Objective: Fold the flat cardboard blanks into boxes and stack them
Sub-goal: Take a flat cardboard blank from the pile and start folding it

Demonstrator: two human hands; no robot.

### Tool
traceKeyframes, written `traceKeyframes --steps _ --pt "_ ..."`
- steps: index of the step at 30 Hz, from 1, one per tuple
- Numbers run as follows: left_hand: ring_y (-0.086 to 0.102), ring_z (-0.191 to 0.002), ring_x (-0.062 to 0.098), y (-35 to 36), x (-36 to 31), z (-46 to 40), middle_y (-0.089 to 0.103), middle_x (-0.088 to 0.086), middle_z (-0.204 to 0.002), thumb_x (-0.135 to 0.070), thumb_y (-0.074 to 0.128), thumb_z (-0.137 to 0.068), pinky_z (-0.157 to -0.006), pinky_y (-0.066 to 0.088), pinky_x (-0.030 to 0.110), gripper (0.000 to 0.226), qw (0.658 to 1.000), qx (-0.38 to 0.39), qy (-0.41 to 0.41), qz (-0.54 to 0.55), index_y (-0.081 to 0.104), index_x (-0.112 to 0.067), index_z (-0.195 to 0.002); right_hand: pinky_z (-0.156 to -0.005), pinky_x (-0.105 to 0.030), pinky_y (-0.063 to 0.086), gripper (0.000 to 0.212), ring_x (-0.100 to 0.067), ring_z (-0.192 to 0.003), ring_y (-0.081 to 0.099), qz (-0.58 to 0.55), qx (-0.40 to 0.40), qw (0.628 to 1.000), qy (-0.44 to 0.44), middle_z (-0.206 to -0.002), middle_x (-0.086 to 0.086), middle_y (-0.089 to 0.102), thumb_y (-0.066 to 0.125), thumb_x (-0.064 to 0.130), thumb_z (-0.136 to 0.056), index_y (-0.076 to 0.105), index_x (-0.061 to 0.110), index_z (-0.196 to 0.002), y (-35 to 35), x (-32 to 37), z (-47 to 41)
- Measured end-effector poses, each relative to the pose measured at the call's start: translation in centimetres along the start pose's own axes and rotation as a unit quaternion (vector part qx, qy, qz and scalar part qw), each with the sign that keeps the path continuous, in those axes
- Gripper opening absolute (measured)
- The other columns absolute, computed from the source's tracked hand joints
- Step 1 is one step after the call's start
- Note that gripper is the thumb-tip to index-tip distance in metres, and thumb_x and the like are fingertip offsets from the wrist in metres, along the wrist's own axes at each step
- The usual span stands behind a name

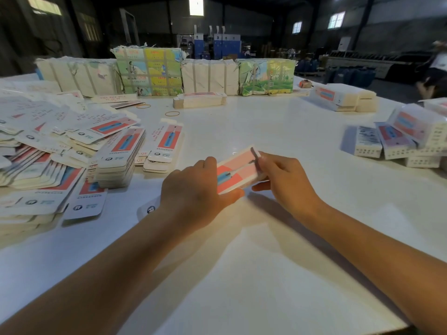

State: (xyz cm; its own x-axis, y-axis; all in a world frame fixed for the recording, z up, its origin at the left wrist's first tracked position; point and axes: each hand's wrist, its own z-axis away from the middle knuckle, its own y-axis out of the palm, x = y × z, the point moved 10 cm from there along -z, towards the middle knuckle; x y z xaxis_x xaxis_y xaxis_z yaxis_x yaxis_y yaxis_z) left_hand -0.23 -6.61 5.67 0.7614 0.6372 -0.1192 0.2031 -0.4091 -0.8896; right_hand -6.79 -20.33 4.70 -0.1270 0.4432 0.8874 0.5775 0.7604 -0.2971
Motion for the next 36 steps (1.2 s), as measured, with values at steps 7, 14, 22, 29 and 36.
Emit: traceKeyframes --steps 7,14,22,29,36 --pt "0.051 -0.075 0.008 -0.3 -0.4 0.2 0.060 -0.006 -0.109 -0.069 0.045 -0.074 -0.058 0.037 0.018 0.064 0.999 -0.039 0.015 0.017 0.043 -0.020 -0.116 -0.068 -0.029 0.059 0.038 -0.019 -0.076 0.070 -0.144 -0.023 0.988 0.057 -0.082 -0.005 0.075 0.042 0.007 -0.098 0.072 0.023 -0.081 -0.6 -1.4 -0.3" --pt "0.061 -0.077 0.017 -1.5 -1.3 0.5 0.065 0.003 -0.103 -0.067 0.044 -0.071 -0.059 0.036 0.021 0.068 0.995 -0.087 0.047 0.021 0.052 -0.012 -0.111 -0.059 -0.027 0.056 0.048 -0.020 -0.070 0.069 -0.161 -0.024 0.985 0.061 -0.076 -0.006 0.074 0.038 0.001 -0.094 0.075 0.021 -0.071 -0.7 -1.7 -0.7" --pt "0.060 -0.049 0.027 -2.8 -2.4 0.9 0.064 0.012 -0.069 -0.052 0.059 -0.068 -0.048 0.042 0.026 0.056 0.987 -0.132 0.088 0.027 0.061 0.001 -0.086 -0.072 -0.030 0.057 0.030 -0.017 -0.082 0.064 0.009 -0.037 0.998 -0.052 -0.084 -0.001 0.067 0.035 0.020 -0.094 0.061 0.011 -0.081 -1.0 0.6 -0.1" --pt "0.061 -0.051 0.025 -2.3 -2.7 0.9 0.065 0.009 -0.073 -0.051 0.075 -0.064 -0.049 0.035 0.021 0.057 0.990 -0.121 0.075 0.017 0.060 -0.003 -0.090 -0.075 -0.022 0.055 0.037 -0.010 -0.090 0.063 0.123 -0.036 0.990 -0.057 -0.101 0.006 0.062 0.049 0.021 -0.095 0.049 0.017 -0.132 -0.7 1.1 0.3" --pt "0.057 -0.044 0.022 -2.6 -2.8 1.0 0.063 0.008 -0.065 -0.054 0.074 -0.063 -0.044 0.039 0.022 0.056 0.986 -0.152 0.071 -0.013 0.060 -0.004 -0.083 -0.072 -0.005 0.046 0.050 -0.008 -0.094 0.057 0.170 0.023 0.983 -0.060 -0.111 0.014 0.054 0.050 0.029 -0.095 0.034 0.022 -0.142 1.0 1.0 0.6"
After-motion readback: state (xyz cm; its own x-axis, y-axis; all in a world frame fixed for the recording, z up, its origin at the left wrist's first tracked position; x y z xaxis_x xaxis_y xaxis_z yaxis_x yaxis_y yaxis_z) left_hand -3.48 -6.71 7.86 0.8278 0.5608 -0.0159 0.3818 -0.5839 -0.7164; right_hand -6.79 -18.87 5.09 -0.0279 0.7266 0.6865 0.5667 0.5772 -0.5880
